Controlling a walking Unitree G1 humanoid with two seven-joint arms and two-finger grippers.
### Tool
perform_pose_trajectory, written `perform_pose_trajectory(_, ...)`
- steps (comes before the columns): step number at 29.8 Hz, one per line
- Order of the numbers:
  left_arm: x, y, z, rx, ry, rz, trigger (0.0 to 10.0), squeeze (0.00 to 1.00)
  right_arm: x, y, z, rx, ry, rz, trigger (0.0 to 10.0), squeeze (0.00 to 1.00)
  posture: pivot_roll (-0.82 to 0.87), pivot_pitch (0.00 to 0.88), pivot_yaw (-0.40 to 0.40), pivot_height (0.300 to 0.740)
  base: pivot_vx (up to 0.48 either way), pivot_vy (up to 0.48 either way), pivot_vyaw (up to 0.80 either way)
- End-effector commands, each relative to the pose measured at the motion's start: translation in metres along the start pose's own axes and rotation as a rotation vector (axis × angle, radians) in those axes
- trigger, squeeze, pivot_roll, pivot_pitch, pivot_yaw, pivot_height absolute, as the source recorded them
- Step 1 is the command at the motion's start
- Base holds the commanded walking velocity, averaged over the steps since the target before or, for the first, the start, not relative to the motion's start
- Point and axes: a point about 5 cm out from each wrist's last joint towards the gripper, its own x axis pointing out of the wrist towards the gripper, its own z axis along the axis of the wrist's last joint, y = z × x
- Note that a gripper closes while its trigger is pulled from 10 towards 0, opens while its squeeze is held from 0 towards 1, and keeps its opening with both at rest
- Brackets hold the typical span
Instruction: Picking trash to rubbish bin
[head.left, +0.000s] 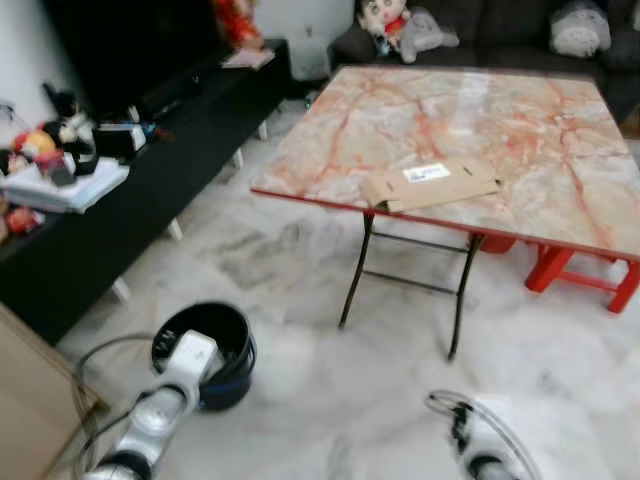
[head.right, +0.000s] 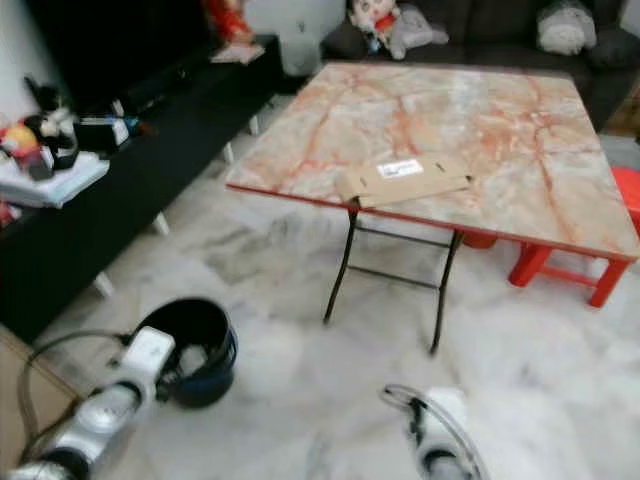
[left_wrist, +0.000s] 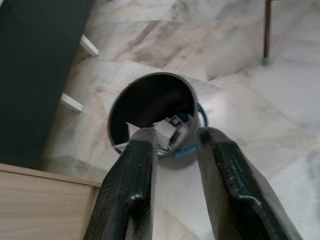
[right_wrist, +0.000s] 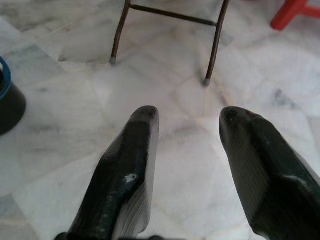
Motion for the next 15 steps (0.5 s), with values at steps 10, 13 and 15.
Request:
perform_pose_trajectory(10,0.017,-0.003,0.051,-0.009,-0.149,-0.001,10.0,0.00,0.010,-0.002,0.027,0.010,-0.104,-0.010,10.0,0.00,0.15,0.031,0.051,0.740,0.408,0.000,0.00)
perform_pose_trajectory(13,0.016,-0.006,0.048,-0.007,-0.145,-0.008,10.0,0.00,0.011,-0.003,0.029,0.013,-0.116,-0.012,10.0,0.00,0.15,0.032,0.051,0.740,0.428,0.000,0.00)
perform_pose_trajectory(15,0.016,-0.006,0.048,-0.009,-0.147,-0.010,10.0,0.00,0.011,-0.003,0.030,0.009,-0.119,-0.011,10.0,0.00,0.15,0.032,0.051,0.740,0.428,0.000,0.00)
